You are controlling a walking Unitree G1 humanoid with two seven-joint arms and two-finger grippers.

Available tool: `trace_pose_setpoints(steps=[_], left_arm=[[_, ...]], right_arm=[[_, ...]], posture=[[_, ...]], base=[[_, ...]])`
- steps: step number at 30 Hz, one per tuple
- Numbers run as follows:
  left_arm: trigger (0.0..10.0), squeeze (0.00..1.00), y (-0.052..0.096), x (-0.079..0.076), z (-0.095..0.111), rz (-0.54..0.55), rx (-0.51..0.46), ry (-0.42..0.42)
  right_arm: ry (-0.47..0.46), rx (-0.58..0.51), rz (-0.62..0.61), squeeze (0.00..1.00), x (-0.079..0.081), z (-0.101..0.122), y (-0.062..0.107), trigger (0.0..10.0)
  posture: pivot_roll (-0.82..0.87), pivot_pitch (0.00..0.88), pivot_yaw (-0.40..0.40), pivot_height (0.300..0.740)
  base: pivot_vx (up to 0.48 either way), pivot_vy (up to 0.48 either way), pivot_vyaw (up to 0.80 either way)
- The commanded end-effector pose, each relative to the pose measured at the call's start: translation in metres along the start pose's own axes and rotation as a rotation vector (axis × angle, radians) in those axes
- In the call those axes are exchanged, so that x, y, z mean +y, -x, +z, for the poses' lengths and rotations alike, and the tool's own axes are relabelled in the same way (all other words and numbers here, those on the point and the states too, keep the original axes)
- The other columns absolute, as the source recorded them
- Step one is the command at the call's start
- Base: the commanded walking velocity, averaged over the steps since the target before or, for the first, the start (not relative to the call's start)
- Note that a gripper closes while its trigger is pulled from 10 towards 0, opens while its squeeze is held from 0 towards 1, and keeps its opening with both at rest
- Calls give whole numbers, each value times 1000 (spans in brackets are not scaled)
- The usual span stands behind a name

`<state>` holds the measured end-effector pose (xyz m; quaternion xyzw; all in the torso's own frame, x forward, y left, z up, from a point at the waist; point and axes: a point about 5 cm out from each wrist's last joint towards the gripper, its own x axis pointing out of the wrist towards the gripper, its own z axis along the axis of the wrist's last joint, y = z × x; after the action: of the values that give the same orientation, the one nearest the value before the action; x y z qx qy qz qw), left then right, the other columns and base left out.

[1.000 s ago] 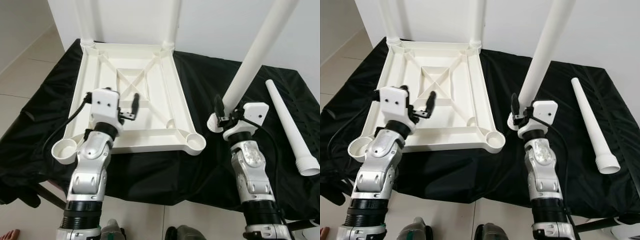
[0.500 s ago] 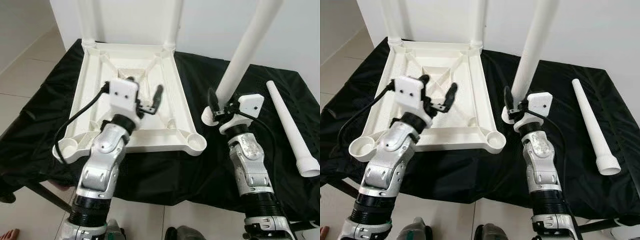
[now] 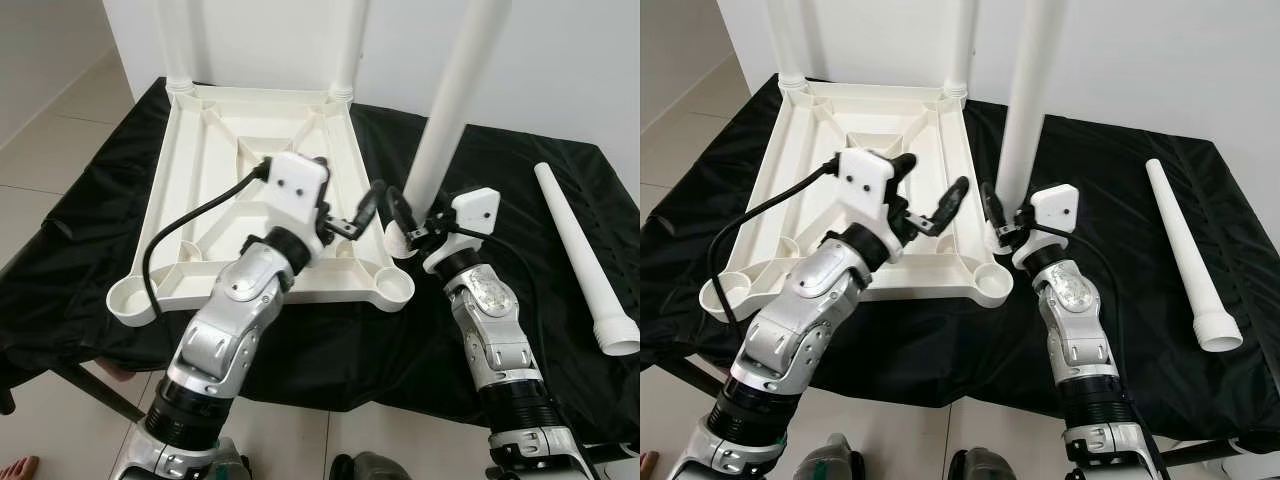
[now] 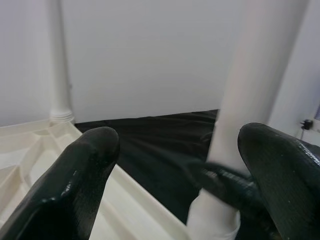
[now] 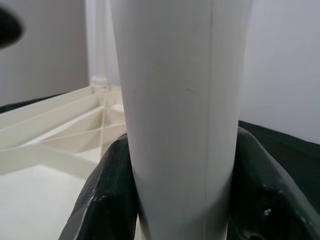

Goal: Building children table

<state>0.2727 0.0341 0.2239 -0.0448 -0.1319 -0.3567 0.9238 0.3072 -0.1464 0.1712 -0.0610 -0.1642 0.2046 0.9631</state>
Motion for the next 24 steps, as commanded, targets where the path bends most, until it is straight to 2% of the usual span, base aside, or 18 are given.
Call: trace_pose_setpoints(steps=[1,7,19,24], left_arm=[[10000,0,-2,-29,12,-506,-29,9],[10000,0,-8,-32,23,-552,-54,23],[10000,0,-13,-36,32,-602,-62,30],[10000,0,-16,-35,34,-605,-66,22]], right_arm=[[-4,1,81,0,4,3,-2,10000],[-5,16,153,0,8,3,-1,10000],[-5,44,264,0,19,1,2,10000],[-1,47,276,0,20,1,2,10000]], posture=[[48,0,-83,740],[48,0,-87,740],[41,0,-76,740],[39,0,-73,740]], base=[[0,0,0],[0,0,0],[0,0,0],[0,0,0]])
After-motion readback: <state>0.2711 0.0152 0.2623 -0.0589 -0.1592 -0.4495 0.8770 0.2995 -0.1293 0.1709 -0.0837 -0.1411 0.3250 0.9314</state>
